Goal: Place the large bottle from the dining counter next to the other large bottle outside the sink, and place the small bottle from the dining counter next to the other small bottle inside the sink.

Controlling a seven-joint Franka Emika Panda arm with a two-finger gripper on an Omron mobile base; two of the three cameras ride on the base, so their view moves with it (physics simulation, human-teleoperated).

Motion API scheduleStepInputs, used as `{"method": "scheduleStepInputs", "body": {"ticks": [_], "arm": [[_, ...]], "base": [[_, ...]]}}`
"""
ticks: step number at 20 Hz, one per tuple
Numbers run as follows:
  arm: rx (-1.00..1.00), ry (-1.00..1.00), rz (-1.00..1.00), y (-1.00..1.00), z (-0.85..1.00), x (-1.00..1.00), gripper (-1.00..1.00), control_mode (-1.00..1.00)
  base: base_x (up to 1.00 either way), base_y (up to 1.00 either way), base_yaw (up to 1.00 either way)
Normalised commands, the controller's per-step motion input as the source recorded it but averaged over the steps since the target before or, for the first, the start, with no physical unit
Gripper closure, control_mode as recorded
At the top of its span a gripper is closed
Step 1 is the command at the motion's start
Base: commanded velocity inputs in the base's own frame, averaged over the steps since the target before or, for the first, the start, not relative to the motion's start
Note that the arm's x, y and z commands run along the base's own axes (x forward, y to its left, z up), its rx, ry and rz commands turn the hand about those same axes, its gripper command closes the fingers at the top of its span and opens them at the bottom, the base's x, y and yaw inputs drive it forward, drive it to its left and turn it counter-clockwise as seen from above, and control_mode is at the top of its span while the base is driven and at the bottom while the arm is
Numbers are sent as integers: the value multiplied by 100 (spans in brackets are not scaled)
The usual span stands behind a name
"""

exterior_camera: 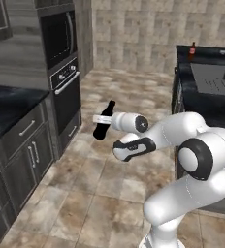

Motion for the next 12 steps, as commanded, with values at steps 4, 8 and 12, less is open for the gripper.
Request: {"method": "scheduleStepInputs", "body": {"ticks": [4,8,12], "arm": [[0,0,0,0,0,0,100,100],[0,0,0,0,0,0,100,100],[0,0,0,0,0,0,100,100]], "base": [[66,47,-40],[82,47,-36],[87,52,-34]]}}
